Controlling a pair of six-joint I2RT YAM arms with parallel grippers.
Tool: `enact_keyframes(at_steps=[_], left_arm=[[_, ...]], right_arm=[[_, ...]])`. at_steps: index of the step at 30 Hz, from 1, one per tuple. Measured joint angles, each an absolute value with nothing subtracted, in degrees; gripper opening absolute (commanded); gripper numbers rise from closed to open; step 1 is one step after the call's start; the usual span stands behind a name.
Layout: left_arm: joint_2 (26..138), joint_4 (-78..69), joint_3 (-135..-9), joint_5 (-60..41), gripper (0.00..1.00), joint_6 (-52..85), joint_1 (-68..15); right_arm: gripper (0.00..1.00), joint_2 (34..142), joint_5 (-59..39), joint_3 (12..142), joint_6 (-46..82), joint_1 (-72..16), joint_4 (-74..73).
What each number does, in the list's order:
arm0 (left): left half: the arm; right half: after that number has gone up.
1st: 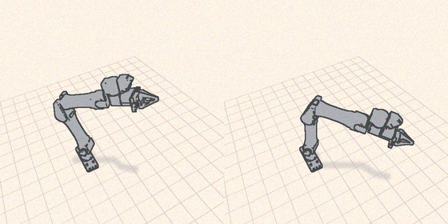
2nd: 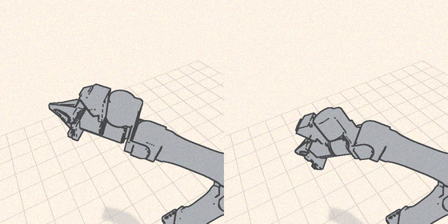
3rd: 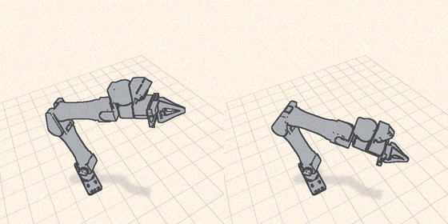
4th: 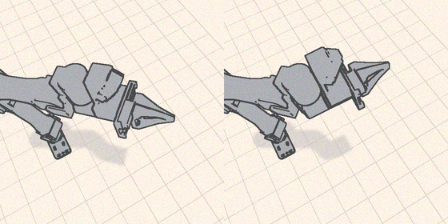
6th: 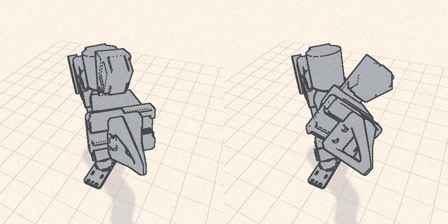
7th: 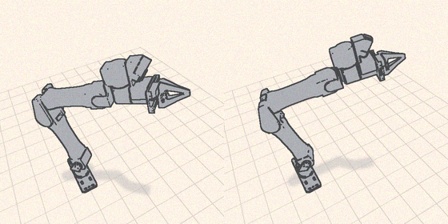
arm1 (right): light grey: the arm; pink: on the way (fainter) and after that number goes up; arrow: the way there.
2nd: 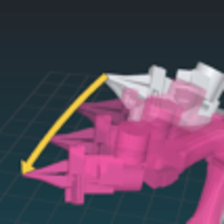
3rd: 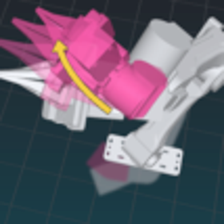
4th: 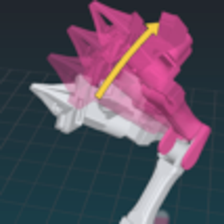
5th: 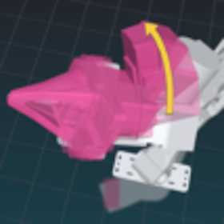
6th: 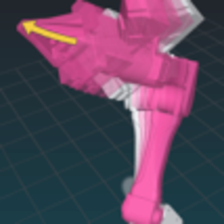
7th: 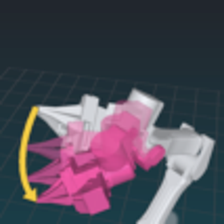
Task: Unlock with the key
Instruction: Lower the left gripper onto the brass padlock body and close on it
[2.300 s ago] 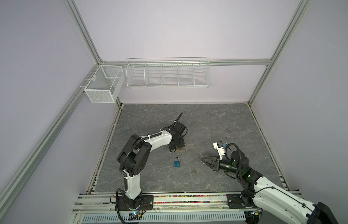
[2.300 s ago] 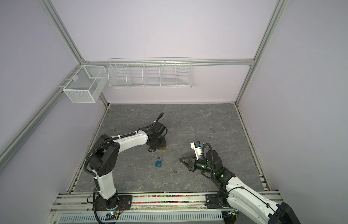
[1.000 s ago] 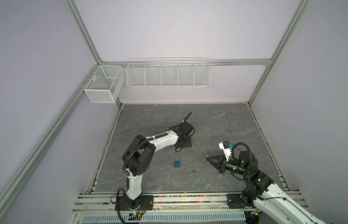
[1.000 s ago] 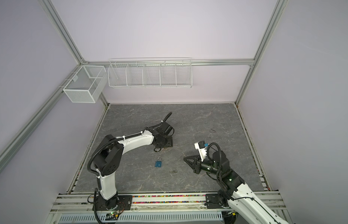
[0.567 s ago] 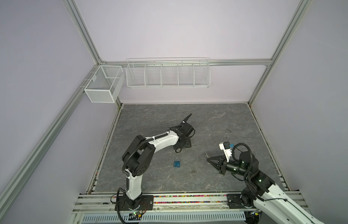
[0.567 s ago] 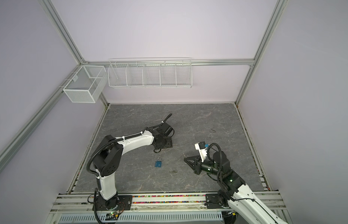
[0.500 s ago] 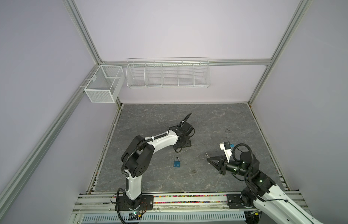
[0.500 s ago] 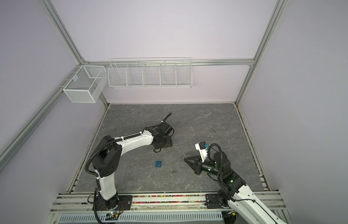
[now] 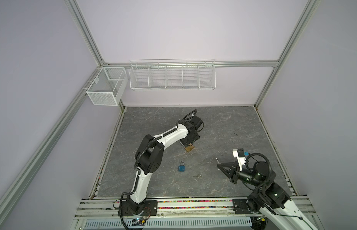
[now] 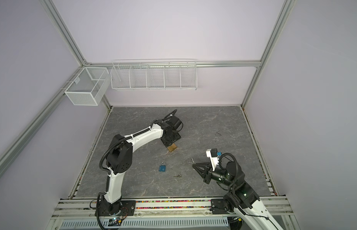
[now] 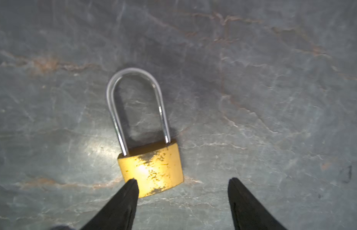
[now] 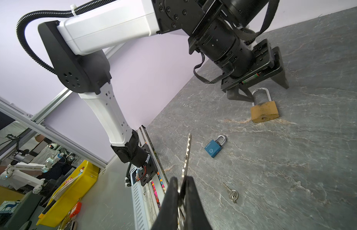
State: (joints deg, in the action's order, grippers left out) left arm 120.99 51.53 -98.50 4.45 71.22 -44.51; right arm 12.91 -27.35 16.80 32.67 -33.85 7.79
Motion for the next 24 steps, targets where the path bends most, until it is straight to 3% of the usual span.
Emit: enact_keyframes(at_steps=[18,24], left_arm=[[125.75,54.89,-99.02,3.36,0.78,73.71,-44.34],[126.08,54.94,-99.02,3.09,0.73,73.78,-43.42]], right_arm=[[0.06,10.61,-26.15,16.05,32.49,-33.85,11.84],[0.06,10.59,-25.69,16.05,32.47,-33.85,11.99]])
